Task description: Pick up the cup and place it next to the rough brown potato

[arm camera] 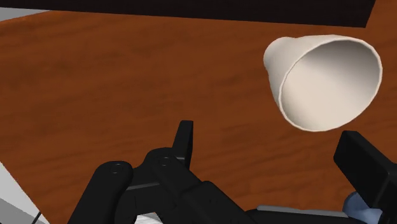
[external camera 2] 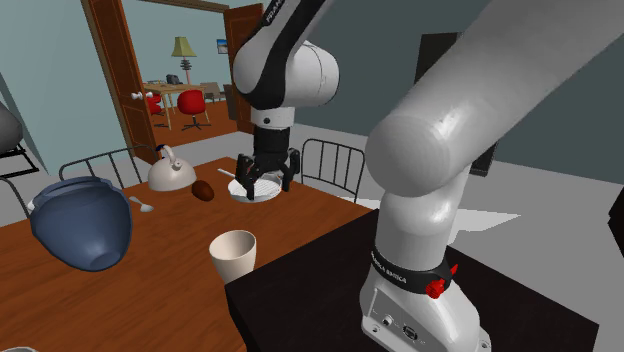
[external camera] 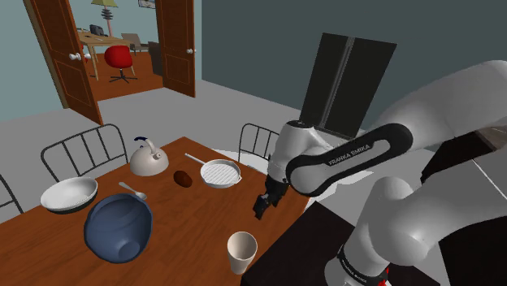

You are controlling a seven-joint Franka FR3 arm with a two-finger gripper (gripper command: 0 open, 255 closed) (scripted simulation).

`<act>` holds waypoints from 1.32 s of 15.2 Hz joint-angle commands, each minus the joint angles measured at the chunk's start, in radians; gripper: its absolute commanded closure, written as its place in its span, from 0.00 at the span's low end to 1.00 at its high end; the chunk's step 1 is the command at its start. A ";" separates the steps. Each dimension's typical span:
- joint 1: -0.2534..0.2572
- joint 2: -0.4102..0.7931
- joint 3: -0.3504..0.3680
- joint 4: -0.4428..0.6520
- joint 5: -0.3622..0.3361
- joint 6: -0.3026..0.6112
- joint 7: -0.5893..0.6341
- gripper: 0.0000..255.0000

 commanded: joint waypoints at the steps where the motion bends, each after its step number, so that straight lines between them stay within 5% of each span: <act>1: 0.044 0.102 0.004 -0.014 0.041 0.128 -0.010 0.00; 6: 0.233 0.394 -0.047 0.009 0.249 0.417 -0.123 0.00; 10: 0.349 0.512 -0.096 0.047 0.464 0.498 -0.279 0.00; 15: 0.387 0.642 -0.059 0.122 0.821 0.545 -0.563 0.00; 20: 0.382 0.642 -0.053 0.122 0.820 0.545 -0.562 0.00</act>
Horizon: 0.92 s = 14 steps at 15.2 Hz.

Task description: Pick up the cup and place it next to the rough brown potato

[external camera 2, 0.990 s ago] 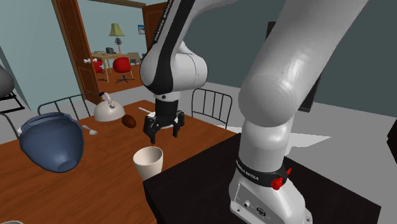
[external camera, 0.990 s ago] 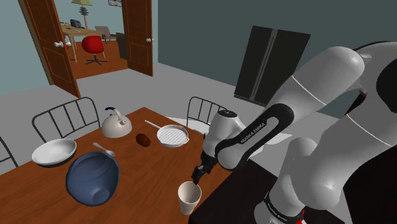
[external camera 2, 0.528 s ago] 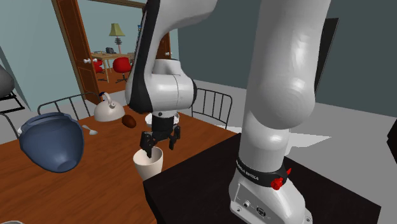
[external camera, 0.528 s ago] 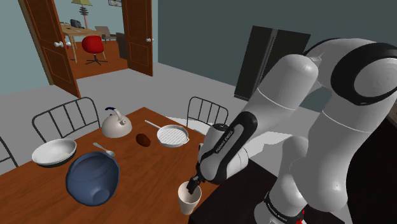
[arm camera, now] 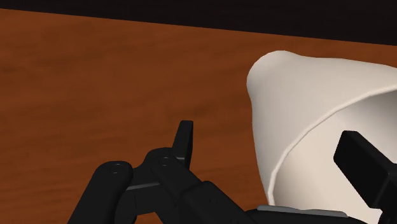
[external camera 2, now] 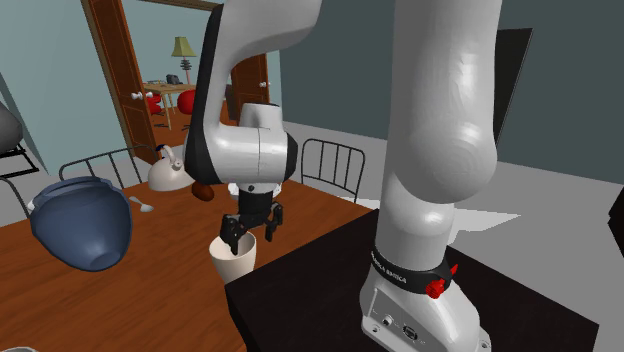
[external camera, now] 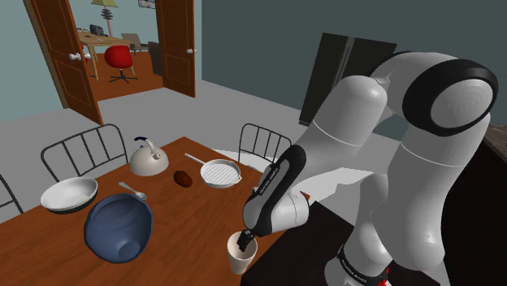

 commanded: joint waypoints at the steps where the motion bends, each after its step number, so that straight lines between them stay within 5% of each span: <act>1: 0.000 0.001 0.001 0.000 0.003 0.000 -0.002 0.00; 2: 0.000 0.000 0.000 0.000 0.001 0.000 -0.001 0.00; 3: 0.000 0.000 0.000 0.000 0.001 0.000 -0.001 1.00; 12: 0.000 0.001 0.001 0.000 0.003 0.000 -0.002 1.00; 14: 0.014 -0.054 -0.042 -0.033 -0.160 -0.017 0.134 1.00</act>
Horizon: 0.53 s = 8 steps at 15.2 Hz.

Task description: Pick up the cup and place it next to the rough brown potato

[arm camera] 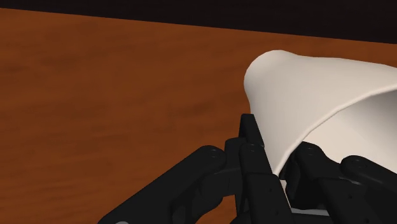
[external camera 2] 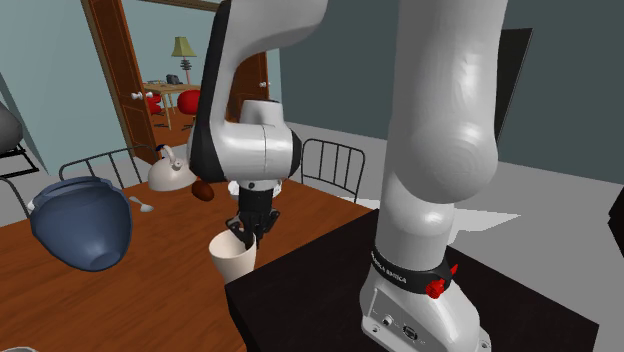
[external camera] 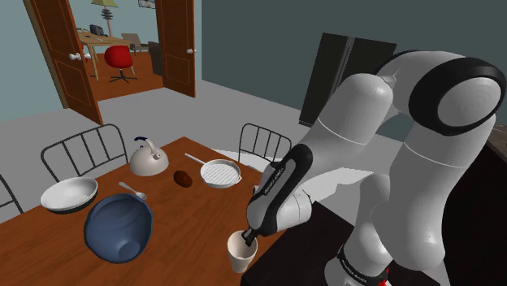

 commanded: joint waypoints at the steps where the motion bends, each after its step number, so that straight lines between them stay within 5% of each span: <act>1: 0.005 -0.049 -0.033 -0.028 -0.161 -0.017 0.131 1.00; 4: -0.037 -0.130 -0.042 -0.061 -0.382 -0.059 0.303 1.00; 8: -0.124 -0.229 0.004 -0.079 -0.542 -0.138 0.426 1.00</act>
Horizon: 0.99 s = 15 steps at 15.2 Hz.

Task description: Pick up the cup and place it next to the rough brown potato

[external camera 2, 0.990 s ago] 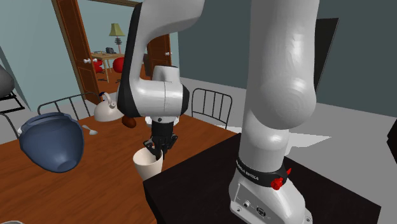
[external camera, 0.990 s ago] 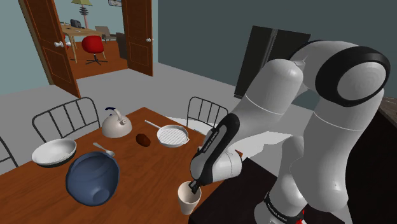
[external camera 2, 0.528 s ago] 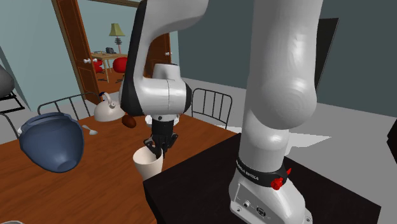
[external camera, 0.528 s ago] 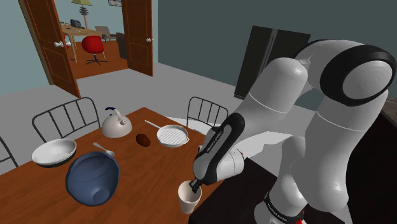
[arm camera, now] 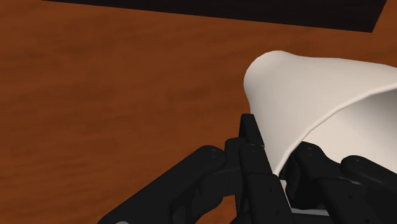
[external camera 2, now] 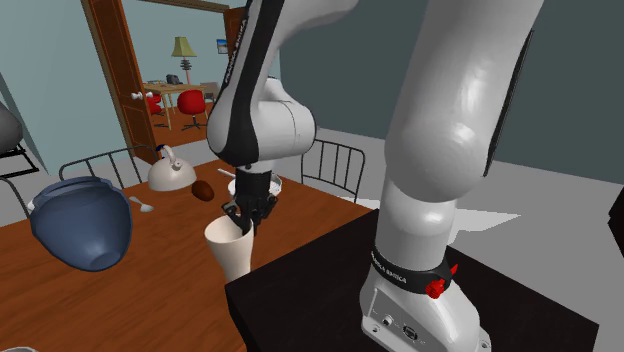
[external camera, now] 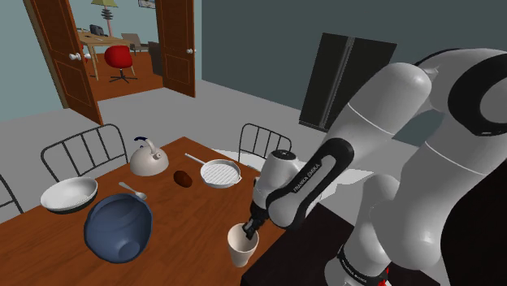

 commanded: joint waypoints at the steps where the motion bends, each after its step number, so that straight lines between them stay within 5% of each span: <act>1: -0.037 -0.052 0.020 -0.009 -0.063 -0.043 0.048 1.00; 15: -0.140 -0.339 0.080 0.016 -0.200 -0.354 0.163 1.00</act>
